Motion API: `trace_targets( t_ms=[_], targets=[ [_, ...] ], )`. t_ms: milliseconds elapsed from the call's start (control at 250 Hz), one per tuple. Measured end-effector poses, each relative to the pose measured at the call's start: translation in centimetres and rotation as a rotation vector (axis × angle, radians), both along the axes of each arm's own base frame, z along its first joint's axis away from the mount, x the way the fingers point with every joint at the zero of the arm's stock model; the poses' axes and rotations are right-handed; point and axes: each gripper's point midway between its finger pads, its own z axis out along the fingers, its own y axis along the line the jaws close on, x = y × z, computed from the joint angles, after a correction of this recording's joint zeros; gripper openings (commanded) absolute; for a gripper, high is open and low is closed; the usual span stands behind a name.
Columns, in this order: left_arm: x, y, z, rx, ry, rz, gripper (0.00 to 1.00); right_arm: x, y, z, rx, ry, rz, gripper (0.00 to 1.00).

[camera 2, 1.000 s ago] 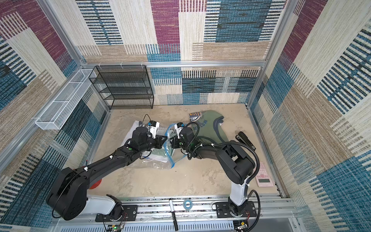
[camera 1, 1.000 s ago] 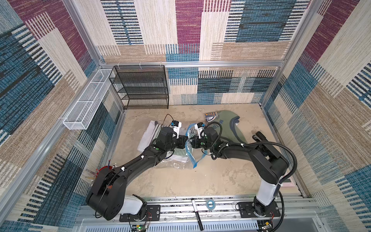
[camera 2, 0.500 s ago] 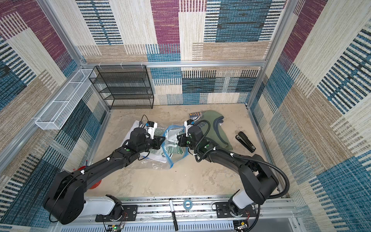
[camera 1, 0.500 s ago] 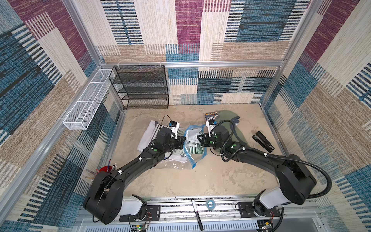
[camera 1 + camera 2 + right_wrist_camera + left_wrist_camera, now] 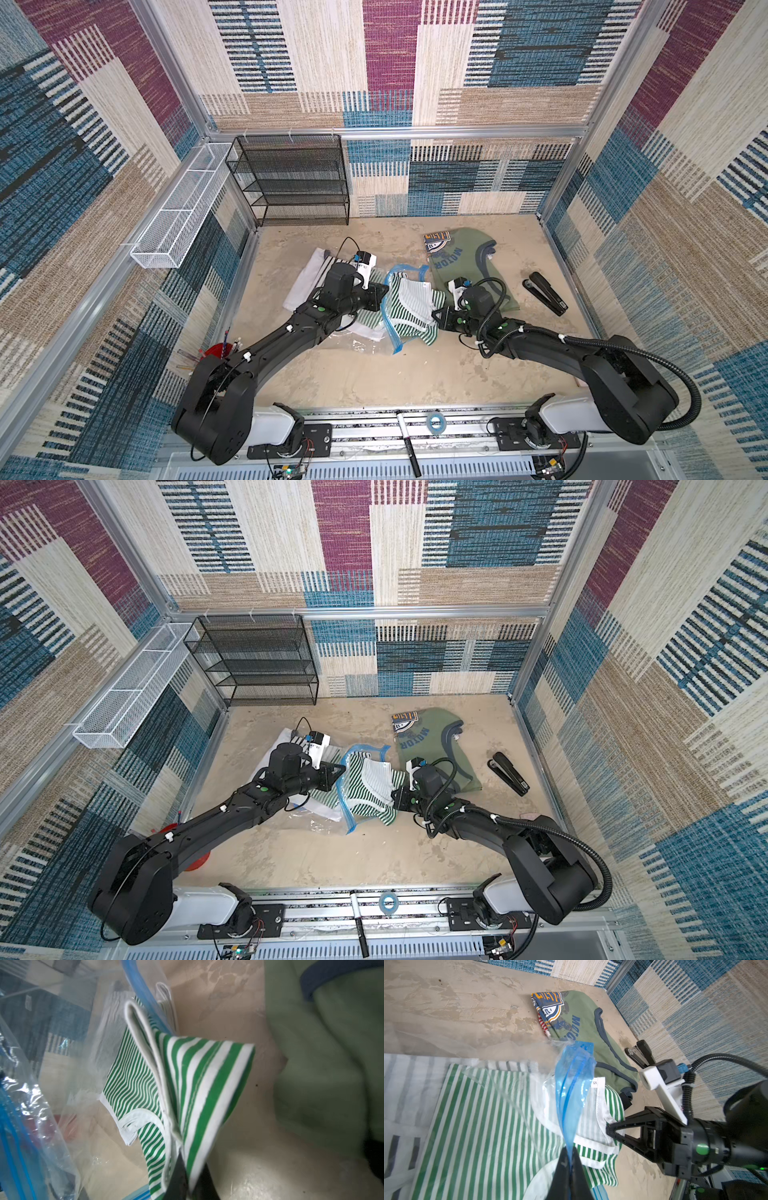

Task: Take the tank top out of the vacuum bag
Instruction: Take out the tank top from the vacuum bag.

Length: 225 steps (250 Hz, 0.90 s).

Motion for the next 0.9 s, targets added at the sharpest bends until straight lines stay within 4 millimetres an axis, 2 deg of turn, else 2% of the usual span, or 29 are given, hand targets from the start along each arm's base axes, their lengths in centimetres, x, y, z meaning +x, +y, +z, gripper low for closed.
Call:
trace_targets(
  t_ms=[16,96,160,228,284,472,604,664,824,900],
  targets=[
    [0.0,0.0,0.1,-0.001,-0.001,-0.001,0.0,0.1,0.0,0.1,0.004,-0.002,-0.001,0.2],
    [-0.1,0.0,0.2,-0.001,-0.003,-0.006,0.0,0.4,0.1,0.5,0.018,-0.024,0.003,0.34],
    [-0.1,0.0,0.3,0.0,-0.003,-0.006,0.0,0.7,0.1,0.6,0.026,-0.038,0.007,0.56],
    [-0.1,0.0,0.3,0.0,-0.003,-0.007,0.0,0.6,0.0,0.2,0.025,-0.042,0.013,0.66],
    [-0.2,0.0,0.3,0.0,-0.001,-0.009,0.0,0.4,-0.1,-0.2,0.027,-0.041,0.019,0.71],
    [-0.4,-0.1,0.5,-0.007,-0.002,-0.019,0.0,0.2,0.2,-1.6,0.019,-0.026,0.051,0.76],
    [-0.5,-0.1,0.8,-0.01,-0.007,-0.019,0.0,0.3,1.0,-2.7,0.016,-0.004,0.089,0.72],
    [-0.5,-0.1,0.8,-0.011,-0.008,-0.02,0.0,0.5,1.6,-2.8,0.024,0.0,0.114,0.66],
    [-0.7,0.0,0.7,-0.01,-0.007,-0.019,0.0,1.0,2.5,-2.2,0.045,-0.014,0.151,0.35],
    [-0.7,0.0,0.9,-0.013,-0.01,-0.018,0.0,1.1,2.6,-2.0,0.04,-0.017,0.159,0.16]
  ],
)
